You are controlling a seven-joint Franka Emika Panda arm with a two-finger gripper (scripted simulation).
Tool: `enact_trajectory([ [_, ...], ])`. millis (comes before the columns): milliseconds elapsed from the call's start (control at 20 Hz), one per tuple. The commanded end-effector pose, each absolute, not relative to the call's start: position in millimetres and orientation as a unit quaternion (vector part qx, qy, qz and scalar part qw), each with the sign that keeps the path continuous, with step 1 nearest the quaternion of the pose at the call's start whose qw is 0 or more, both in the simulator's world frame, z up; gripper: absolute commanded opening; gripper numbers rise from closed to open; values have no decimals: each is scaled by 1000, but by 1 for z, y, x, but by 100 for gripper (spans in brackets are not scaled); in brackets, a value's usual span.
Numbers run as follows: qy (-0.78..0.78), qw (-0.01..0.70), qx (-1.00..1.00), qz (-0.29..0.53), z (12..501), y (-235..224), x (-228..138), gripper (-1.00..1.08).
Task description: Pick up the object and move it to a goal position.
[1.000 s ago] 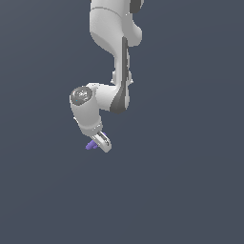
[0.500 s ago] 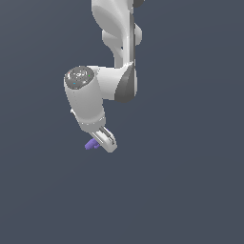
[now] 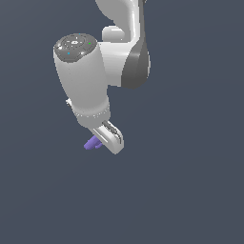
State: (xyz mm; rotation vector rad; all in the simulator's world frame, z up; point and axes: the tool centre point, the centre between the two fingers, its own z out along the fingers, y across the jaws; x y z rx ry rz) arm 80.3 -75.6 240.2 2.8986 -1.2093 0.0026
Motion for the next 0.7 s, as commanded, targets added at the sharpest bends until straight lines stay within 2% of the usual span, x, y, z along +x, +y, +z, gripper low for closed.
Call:
enact_trajectory([
  [0,-385,1,923,0,252,-72,87,-100],
  [650,-385,0,923,0,274,-66,100,-100],
])
